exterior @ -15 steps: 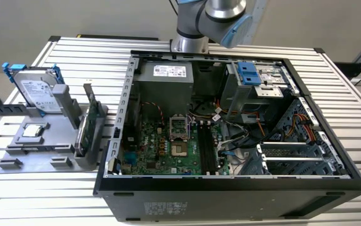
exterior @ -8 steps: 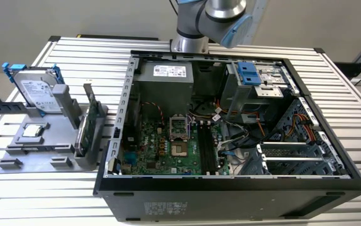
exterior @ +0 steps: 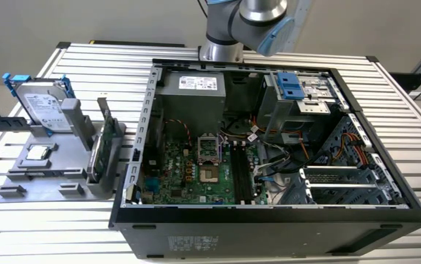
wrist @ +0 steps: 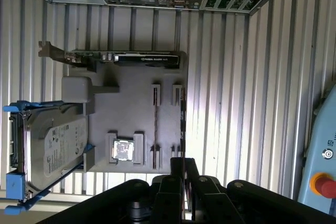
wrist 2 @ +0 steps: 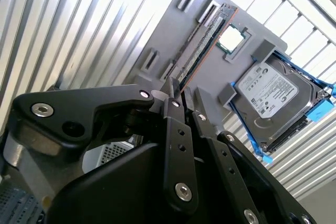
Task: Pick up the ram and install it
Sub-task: 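Pick up the ram and move it above insertion slot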
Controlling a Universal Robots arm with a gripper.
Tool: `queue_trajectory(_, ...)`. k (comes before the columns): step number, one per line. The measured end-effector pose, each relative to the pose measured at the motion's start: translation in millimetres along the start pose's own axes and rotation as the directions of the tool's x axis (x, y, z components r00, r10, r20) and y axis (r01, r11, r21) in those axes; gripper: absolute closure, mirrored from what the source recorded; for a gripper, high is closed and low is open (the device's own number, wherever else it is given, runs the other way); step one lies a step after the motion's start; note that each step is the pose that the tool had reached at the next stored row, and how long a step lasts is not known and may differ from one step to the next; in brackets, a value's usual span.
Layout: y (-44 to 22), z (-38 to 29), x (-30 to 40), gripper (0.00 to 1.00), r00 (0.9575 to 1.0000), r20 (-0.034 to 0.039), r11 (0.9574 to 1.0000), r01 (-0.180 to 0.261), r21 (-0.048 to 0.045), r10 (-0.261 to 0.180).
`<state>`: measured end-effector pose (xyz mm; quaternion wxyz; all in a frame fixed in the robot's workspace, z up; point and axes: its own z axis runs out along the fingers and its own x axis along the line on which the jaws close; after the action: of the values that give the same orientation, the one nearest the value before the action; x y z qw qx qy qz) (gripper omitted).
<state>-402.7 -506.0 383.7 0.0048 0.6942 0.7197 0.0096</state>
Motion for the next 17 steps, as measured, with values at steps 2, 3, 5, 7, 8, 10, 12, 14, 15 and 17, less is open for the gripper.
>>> queue_trajectory(2,0.0,-0.3,0.0,1.00,1.0000,0.0002,1.0000,0.000,0.0002,0.000)
queue_trajectory(3,0.0,-0.4,0.0,1.00,1.0000,0.0001,1.0000,0.000,0.0002,0.000)
queue_trajectory(5,1.2,-0.6,-0.1,1.00,1.0000,0.0004,1.0000,0.000,0.0005,0.000)
queue_trajectory(7,3.2,-0.4,-0.1,1.00,1.0000,0.0002,1.0000,0.000,0.0003,0.000)
queue_trajectory(8,4.5,-0.4,-0.2,1.00,1.0000,0.0003,1.0000,0.000,0.0003,0.000)
queue_trajectory(10,7.2,-0.3,-0.3,1.00,1.0000,0.0002,1.0000,0.000,0.0002,0.000)
queue_trajectory(12,9.9,-0.2,-0.4,1.00,1.0000,0.0002,1.0000,0.000,0.0002,0.000)
queue_trajectory(14,12.6,-0.1,-0.5,1.00,1.0000,0.0002,1.0000,0.000,0.0002,0.000)
queue_trajectory(15,14.1,-0.1,-0.5,1.00,1.0000,0.0001,1.0000,0.000,0.0002,0.000)
queue_trajectory(17,16.9,0.0,-0.6,1.00,1.0000,0.0001,1.0000,0.000,0.0002,0.000)
